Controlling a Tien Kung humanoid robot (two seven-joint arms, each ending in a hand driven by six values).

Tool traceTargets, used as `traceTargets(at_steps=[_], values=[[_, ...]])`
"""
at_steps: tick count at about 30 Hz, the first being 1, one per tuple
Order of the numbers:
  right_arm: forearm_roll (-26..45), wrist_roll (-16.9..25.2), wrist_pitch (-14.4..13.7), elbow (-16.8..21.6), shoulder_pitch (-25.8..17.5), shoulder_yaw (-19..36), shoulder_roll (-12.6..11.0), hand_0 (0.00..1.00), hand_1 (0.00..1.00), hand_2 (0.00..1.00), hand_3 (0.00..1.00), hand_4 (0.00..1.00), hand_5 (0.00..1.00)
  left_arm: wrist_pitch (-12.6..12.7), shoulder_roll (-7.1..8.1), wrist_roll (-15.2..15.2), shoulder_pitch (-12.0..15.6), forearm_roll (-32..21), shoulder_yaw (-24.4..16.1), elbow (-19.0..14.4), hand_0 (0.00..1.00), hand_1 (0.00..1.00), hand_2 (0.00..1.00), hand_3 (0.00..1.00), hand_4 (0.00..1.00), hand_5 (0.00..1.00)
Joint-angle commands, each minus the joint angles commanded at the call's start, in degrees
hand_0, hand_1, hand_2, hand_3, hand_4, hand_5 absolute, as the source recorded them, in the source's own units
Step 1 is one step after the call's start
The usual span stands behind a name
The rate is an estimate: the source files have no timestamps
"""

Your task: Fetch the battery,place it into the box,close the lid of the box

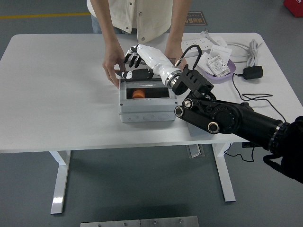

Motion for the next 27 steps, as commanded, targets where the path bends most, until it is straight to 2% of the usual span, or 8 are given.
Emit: traceTargets(at_steps=[5,6,17,18,23,24,27], values=[[1.89,-0.29,0.77,-1.23,1.72,-0.72,-0.49,0.547,0.402,0.447,0.51,0.866,0.437,-0.08,0.03,0.07,-0.13,0.2,-0.01,0.0,0.751,0.834,0.786,0.834,0.469,0.002],[2.34,-0.23,0.85,-1.64,2.08,-1.05,-0.57,0.332,0.35,0.431,0.511,0.867,0.437,-0.1,0.05,0.08,-0.18,0.25,-0.01,0.0,0.751,0.834,0.786,0.833,0.47,0.002],[9.41,0.53,3.03,-8.08,6.66,-5.66,-1.06,0.292,0.334,0.426,0.508,0.863,0.437,-0.41,0.79,0.52,-0.44,1.45,-0.58,0.0,0.751,0.834,0.785,0.833,0.471,0.002],[9.83,0.55,3.16,-8.4,6.86,-5.86,-1.04,0.396,0.413,0.477,0.607,0.862,0.437,-0.44,0.87,0.59,-0.42,1.58,-0.69,0.0,0.751,0.834,0.786,0.833,0.471,0.002],[11.22,0.64,3.5,-9.52,7.28,-6.78,-0.78,0.396,0.413,0.477,0.607,0.862,0.437,-0.52,1.21,0.74,-0.35,1.81,-0.93,0.0,0.751,0.834,0.786,0.833,0.471,0.002],[11.37,0.67,3.5,-9.63,7.27,-6.89,-0.7,0.721,0.659,0.668,0.727,0.858,0.437,-0.54,1.24,0.75,-0.34,1.82,-0.94,0.0,0.751,0.834,0.785,0.833,0.473,0.002],[11.69,0.79,3.36,-9.85,7.25,-7.15,-0.41,0.721,0.659,0.668,0.727,0.858,0.437,-0.59,1.26,0.8,-0.28,1.9,-1.01,0.0,0.751,0.834,0.785,0.833,0.473,0.002]])
